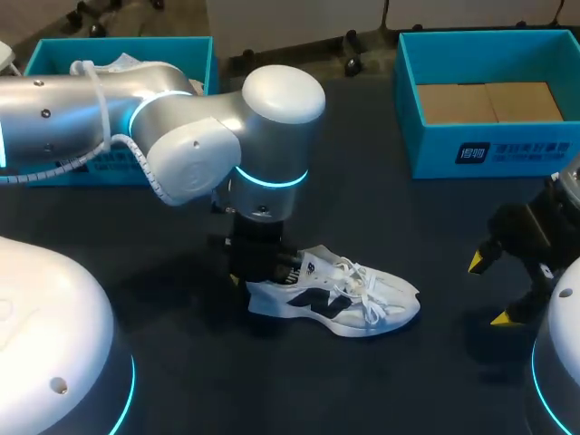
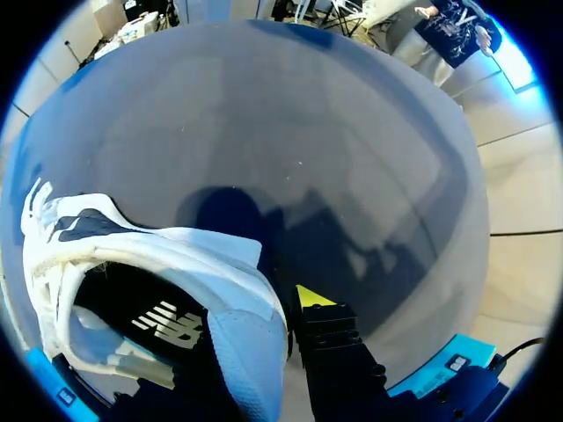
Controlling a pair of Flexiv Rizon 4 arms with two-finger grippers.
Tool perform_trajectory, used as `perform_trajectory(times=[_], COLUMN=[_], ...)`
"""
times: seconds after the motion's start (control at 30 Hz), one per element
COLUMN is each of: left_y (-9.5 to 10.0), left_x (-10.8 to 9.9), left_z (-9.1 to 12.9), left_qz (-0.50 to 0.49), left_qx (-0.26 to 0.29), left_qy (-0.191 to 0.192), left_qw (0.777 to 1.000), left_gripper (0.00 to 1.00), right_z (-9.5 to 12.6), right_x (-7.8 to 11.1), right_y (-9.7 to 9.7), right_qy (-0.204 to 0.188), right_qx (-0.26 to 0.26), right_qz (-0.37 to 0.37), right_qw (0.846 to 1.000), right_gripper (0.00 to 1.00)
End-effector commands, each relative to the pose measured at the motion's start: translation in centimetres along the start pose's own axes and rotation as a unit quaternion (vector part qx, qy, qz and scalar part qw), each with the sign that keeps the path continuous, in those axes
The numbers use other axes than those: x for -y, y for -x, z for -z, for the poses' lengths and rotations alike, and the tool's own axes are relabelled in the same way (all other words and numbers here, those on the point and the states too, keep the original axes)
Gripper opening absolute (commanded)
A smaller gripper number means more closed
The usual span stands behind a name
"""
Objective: Take the shoe out of the shoebox, open the shoe tongue, remove and reinsert the insole, then place the shoe into the shoebox
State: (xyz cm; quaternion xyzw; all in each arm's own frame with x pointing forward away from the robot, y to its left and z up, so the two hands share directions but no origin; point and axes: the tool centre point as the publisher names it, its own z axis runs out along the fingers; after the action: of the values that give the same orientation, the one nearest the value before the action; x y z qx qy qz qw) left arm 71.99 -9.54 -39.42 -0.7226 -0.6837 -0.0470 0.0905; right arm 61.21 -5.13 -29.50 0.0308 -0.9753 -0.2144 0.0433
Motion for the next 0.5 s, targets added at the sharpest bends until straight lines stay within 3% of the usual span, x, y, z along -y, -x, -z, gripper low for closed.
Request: perform_trajectory(times=[0.03, 0.1, 0.13, 0.17, 0.2, 0.23, 0.5], left_y=[0.2, 0.2, 0.2, 0.2, 0.2, 0.1, -1.2], left_x=[0.5, 0.5, 0.5, 0.5, 0.5, 0.5, 1.3], left_z=[-0.2, -0.3, -0.3, -0.3, -0.3, -0.3, 2.9], left_qz=[-0.002, -0.002, -0.002, -0.004, -0.006, -0.008, -0.039], left_qx=[0.0, 0.0, 0.0, 0.001, 0.004, 0.006, 0.068], left_qy=[0.007, 0.009, 0.009, 0.013, 0.017, 0.018, 0.028], left_qw=[1.0, 1.0, 1.0, 1.0, 1.0, 1.0, 0.997], left_gripper=[0.0, 0.01, 0.37, 0.57, 0.83, 0.98, 1.0], right_z=[-0.1, -0.1, -0.1, -0.1, -0.1, -0.1, -0.1], right_x=[0.0, 0.0, 0.0, 0.0, 0.0, 0.0, 0.0], right_y=[0.0, 0.0, 0.0, 0.0, 0.0, 0.0, 0.0], right_qy=[-0.001, -0.001, -0.001, -0.001, -0.001, -0.001, -0.001], right_qx=[0.0, 0.0, 0.0, 0.0, 0.0, 0.0, 0.0], right_qz=[0.0, 0.0, 0.0, 0.0, 0.0, 0.0, 0.0], right_qw=[1.0, 1.0, 1.0, 1.0, 1.0, 1.0, 1.0], right_gripper=[1.0, 1.0, 1.0, 1.0, 1.0, 1.0, 1.0])
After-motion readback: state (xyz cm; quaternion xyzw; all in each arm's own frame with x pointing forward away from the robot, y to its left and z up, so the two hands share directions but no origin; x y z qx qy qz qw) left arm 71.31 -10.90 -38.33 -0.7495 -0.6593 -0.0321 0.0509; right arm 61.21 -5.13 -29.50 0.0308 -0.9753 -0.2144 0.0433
